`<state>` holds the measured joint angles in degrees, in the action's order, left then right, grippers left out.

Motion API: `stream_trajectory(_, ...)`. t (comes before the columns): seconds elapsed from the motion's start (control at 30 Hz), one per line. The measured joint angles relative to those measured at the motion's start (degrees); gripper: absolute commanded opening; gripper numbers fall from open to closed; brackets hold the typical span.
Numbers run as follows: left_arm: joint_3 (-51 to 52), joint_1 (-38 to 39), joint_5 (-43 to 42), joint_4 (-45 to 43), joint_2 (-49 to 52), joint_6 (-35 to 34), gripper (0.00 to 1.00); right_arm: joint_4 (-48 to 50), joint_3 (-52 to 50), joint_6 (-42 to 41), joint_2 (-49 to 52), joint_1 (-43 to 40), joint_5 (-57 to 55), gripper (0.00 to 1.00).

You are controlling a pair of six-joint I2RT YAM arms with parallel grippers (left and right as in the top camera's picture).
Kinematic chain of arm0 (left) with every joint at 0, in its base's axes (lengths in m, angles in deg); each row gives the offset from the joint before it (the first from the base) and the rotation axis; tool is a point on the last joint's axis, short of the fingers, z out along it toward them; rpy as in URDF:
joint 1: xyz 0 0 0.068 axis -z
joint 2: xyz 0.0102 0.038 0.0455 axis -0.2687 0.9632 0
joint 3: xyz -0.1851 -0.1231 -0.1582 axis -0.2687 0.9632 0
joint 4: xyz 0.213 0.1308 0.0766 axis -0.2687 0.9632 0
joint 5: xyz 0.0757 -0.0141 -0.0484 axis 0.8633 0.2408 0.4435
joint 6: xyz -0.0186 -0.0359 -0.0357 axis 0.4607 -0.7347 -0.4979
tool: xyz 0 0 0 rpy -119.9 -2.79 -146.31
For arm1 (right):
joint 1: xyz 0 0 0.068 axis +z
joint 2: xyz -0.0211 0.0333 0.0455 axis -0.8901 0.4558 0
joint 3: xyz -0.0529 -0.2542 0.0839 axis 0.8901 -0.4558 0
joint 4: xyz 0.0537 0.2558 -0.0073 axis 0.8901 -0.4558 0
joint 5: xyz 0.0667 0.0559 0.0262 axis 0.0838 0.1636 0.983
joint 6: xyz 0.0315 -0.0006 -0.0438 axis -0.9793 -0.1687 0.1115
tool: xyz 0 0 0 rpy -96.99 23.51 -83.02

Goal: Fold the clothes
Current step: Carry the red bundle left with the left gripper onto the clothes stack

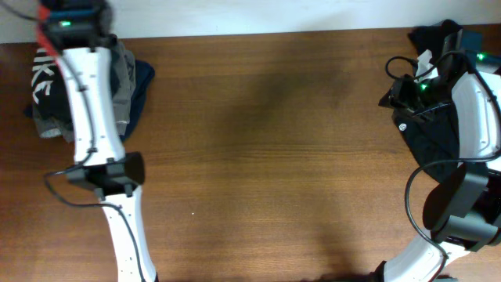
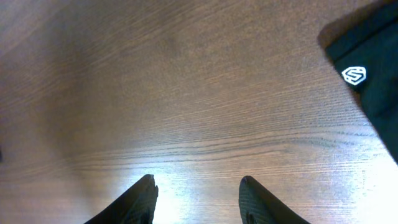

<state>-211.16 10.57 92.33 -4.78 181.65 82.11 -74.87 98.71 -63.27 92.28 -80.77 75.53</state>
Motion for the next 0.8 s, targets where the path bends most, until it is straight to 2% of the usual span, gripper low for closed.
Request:
stream_trajectory(0.27,0.00,-11.58,-12.68,-1.16,-0.02,0.55,0.00,-0.28,0.00,0.02,0.00,0.00,0.00,0.48)
stream_trajectory(0.5,2.62,-18.29,-26.69,-0.07,-0.22,0.57,0.00,-0.81,0.00,-0.02,0.00,0.00,0.00,0.48)
stream_trajectory(0.8,11.96,-23.21,-32.72,-6.27,-0.22,0.55,0.00,-1.42,0.00,-0.04,0.00,0.00,0.00,0.48)
